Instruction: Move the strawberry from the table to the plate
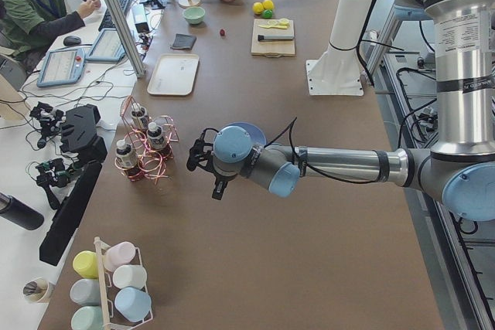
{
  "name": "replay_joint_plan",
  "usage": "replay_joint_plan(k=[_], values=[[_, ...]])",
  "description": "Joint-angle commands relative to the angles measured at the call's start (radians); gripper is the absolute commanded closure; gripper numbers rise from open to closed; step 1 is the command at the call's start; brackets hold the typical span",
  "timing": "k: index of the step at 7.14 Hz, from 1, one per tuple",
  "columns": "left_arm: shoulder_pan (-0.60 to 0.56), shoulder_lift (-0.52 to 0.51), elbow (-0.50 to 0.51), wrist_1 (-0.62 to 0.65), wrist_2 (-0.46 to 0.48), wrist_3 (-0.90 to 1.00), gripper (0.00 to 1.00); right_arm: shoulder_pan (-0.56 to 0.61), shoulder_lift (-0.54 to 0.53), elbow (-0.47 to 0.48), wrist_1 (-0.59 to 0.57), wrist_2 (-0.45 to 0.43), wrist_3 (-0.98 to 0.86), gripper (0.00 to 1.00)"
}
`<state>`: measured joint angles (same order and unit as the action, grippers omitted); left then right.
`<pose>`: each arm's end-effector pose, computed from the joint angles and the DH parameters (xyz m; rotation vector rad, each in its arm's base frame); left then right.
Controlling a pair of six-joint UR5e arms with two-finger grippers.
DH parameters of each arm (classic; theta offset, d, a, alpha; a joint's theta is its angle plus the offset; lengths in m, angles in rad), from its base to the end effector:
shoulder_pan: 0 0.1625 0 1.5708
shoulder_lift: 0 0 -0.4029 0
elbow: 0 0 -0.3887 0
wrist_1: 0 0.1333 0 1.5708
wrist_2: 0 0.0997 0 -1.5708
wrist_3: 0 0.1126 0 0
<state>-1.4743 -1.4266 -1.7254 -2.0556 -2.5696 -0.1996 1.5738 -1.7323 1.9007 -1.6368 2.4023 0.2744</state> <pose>0.0047 -0.4491 0.5634 0.3033 1.0319 0.1542 0.0514 -0.4252 0.5603 -0.0169 -0.8379 0.2184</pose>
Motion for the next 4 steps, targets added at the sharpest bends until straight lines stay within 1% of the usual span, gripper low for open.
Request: replay_joint_plan(k=[1, 2, 3, 4], values=[[0.081, -0.006, 0.032, -0.142, -0.043, -0.056, 0.02, -0.001, 0.002, -0.008, 0.0, 0.003, 0.002, 0.0], [0.133, -0.071, 0.036, -0.185, 0.004, -0.193, 0.02, -0.001, 0.005, -0.024, 0.027, 0.003, 0.002, 0.0], [0.225, -0.078, 0.037, -0.255, 0.108, -0.287, 0.02, -0.006, 0.001, -0.069, 0.14, 0.012, 0.003, 0.0], [0.326, -0.093, 0.043, -0.349, 0.214, -0.498, 0.02, -0.036, 0.0, -0.14, 0.258, 0.014, 0.008, 0.0]])
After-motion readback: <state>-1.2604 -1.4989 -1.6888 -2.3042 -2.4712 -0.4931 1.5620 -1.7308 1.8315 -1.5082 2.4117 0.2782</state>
